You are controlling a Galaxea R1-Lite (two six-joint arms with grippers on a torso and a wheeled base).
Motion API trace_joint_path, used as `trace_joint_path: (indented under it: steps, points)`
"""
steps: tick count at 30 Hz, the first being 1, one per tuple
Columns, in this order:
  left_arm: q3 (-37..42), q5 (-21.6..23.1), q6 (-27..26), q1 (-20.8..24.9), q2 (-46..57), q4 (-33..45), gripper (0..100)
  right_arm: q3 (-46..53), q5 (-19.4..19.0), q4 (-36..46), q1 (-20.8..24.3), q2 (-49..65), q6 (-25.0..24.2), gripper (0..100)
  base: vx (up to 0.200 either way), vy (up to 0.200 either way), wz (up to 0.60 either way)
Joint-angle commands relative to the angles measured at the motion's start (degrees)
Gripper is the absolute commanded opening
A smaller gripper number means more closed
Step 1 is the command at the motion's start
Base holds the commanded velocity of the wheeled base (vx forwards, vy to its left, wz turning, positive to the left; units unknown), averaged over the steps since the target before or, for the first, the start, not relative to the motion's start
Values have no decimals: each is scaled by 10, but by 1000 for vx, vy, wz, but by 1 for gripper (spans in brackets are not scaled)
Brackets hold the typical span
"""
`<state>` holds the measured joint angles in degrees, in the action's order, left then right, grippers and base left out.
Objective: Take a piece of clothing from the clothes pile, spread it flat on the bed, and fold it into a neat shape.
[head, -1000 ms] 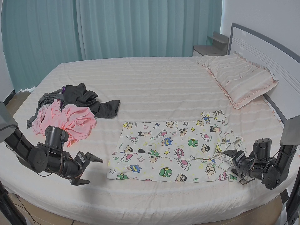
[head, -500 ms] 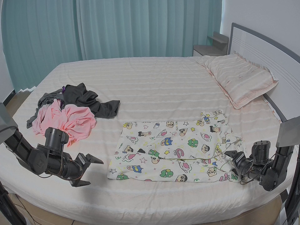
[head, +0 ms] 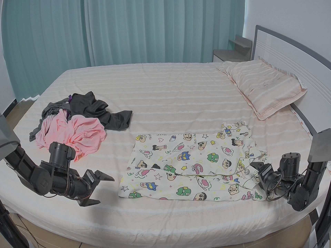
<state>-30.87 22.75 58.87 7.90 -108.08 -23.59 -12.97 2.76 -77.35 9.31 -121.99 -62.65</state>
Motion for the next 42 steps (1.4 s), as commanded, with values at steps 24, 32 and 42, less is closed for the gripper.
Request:
trace_joint_path:
  steps: [24,32,42]
  points:
    - [27,-1,-1,6,-2,-37,100,-47,16,4,-22,-34,-16,100,0,0,0]
    - [27,-1,-1,6,-3,-37,100,-45,43,0,-25,-38,3,100,0,0,0]
    - [28,-1,-2,6,-2,-37,100,-39,73,-1,-34,-44,32,100,0,0,0]
